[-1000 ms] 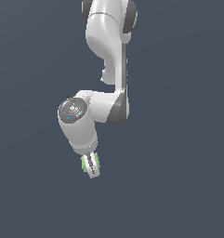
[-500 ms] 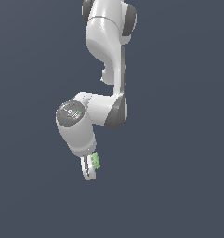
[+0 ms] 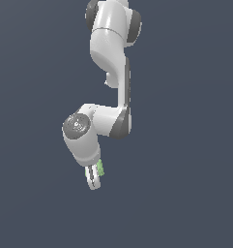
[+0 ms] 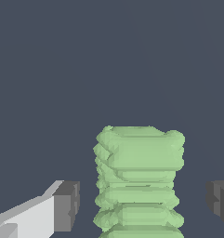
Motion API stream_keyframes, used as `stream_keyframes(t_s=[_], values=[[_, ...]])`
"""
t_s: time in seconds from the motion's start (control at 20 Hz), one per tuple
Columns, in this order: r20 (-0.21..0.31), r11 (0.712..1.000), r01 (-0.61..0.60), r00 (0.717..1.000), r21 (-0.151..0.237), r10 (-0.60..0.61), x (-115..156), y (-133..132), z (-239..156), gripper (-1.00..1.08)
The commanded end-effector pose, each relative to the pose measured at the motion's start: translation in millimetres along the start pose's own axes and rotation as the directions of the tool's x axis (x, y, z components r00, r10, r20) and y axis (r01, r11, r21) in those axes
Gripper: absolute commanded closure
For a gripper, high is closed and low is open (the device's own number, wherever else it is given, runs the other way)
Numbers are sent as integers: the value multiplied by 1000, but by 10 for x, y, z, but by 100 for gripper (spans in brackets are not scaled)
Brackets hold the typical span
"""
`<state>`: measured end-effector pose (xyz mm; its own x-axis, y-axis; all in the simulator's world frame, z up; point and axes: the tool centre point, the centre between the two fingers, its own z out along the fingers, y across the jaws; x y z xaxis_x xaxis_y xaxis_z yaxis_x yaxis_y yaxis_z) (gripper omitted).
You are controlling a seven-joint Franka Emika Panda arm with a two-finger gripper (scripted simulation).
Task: Pick up the object and move it to a goal position.
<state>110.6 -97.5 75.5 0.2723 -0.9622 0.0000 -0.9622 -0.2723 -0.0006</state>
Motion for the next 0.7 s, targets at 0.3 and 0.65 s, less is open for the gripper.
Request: stream_keyframes(t_s=[0.3,0.65], values=[[0,1000,-2,1000,-1,2,2,-4,211,-92],[0,1000,-2,1000,-1,2,5,-7,198,108]])
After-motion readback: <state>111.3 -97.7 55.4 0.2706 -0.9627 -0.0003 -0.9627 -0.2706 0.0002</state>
